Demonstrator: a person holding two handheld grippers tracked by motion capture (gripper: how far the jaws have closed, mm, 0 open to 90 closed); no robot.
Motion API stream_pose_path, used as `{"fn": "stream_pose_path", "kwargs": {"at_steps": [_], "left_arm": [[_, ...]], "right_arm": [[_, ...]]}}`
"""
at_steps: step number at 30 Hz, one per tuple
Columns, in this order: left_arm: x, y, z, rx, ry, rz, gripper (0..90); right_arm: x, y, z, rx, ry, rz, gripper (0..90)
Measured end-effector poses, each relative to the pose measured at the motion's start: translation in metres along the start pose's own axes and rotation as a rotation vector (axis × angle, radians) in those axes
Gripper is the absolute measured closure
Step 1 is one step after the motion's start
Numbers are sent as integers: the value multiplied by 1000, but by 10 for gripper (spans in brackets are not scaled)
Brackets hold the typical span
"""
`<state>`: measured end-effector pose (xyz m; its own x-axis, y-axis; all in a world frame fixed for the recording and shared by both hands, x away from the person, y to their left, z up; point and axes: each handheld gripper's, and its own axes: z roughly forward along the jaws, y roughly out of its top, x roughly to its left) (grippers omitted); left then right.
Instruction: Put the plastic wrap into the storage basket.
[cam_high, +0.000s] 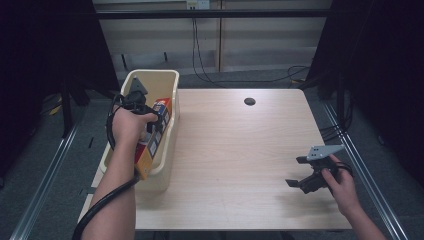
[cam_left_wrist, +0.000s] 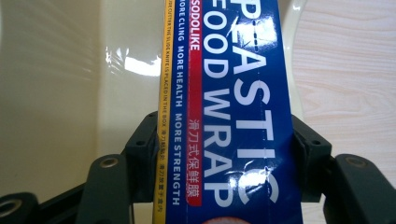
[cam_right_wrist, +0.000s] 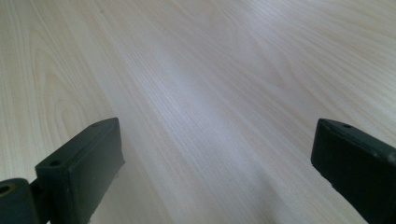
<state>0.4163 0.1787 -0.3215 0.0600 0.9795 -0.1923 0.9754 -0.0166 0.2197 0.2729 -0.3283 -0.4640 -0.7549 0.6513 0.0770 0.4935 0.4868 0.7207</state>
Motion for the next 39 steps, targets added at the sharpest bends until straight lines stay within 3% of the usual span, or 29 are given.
{"fn": "stream_pose_path", "kwargs": {"at_steps": [25,39], "left_arm": [[6,-4,10,49,4,-31,401],[5,-5,13,64,1,-27,401]], "right_arm": [[0,0,0,0,1,-5,19],[1,0,1,2,2,-8,19]]}}
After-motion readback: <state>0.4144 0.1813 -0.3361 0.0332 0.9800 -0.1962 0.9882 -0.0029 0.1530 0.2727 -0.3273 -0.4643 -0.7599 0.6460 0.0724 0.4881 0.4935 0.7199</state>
